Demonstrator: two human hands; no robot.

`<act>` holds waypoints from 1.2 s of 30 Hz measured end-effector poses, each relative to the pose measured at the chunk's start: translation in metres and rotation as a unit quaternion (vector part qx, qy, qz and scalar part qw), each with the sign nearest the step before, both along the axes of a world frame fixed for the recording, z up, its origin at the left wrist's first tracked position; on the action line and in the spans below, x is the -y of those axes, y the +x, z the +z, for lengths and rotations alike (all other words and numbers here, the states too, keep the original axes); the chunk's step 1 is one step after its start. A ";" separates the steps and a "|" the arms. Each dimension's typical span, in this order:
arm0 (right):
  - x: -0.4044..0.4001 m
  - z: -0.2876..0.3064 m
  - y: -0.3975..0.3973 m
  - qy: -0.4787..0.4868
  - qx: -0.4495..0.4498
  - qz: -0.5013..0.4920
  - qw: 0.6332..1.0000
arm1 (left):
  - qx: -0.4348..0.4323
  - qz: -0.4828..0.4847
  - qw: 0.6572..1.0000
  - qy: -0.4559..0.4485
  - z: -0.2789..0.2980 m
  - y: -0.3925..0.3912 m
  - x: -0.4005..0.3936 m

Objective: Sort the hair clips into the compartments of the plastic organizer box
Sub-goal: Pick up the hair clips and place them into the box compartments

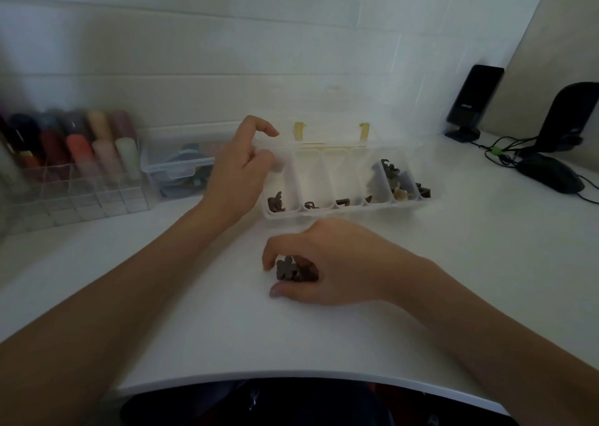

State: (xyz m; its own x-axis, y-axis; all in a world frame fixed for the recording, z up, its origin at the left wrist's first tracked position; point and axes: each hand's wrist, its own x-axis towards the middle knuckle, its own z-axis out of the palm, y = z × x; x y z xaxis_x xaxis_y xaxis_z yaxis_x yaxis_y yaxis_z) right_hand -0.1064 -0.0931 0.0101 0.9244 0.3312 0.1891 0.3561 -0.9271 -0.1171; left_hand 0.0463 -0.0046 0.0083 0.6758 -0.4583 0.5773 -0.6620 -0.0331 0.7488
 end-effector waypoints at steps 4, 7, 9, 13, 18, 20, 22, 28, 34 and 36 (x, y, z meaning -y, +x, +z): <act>0.010 0.003 0.000 0.098 0.013 -0.017 0.995 | -0.053 -0.018 0.998 0.014 0.005 0.004 -0.002; 0.024 0.009 0.000 0.244 0.043 -0.043 0.968 | -0.101 -0.034 0.994 0.028 0.010 0.006 -0.003; 0.035 0.011 0.005 0.282 0.118 -0.090 0.948 | -0.132 -0.033 0.990 0.042 0.011 0.008 -0.006; 0.058 0.014 0.010 0.305 0.300 -0.211 0.879 | -0.161 -0.043 0.983 0.070 0.012 0.013 -0.011; 0.083 0.016 0.005 0.343 0.349 -0.280 0.826 | -0.156 -0.044 0.984 0.069 0.013 0.012 -0.012; 0.091 0.011 0.007 0.268 0.305 -0.329 0.853 | -0.146 -0.040 0.986 0.062 0.013 0.012 -0.011; 0.096 0.004 0.011 0.200 0.259 -0.377 0.866 | -0.132 -0.037 0.989 0.052 0.013 0.011 -0.010; 0.088 0.007 0.009 0.227 0.372 -0.272 0.858 | -0.086 -0.030 0.996 0.019 0.009 0.016 -0.010; 0.026 0.009 -0.004 0.098 0.225 -0.105 0.964 | -0.057 -0.010 0.998 0.016 0.007 0.021 -0.009; 0.009 0.001 0.000 0.016 0.111 -0.072 0.991 | -0.057 -0.011 0.998 0.012 0.006 0.021 -0.009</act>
State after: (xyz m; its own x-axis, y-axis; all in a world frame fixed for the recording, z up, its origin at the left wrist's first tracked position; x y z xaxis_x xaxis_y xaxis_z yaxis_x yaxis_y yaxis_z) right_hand -0.1069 -0.1022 0.0113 0.8967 0.1886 0.4005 0.2397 -0.9675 -0.0810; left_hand 0.0677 0.0041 0.0147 0.7262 -0.4861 0.4862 -0.5732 -0.0376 0.8186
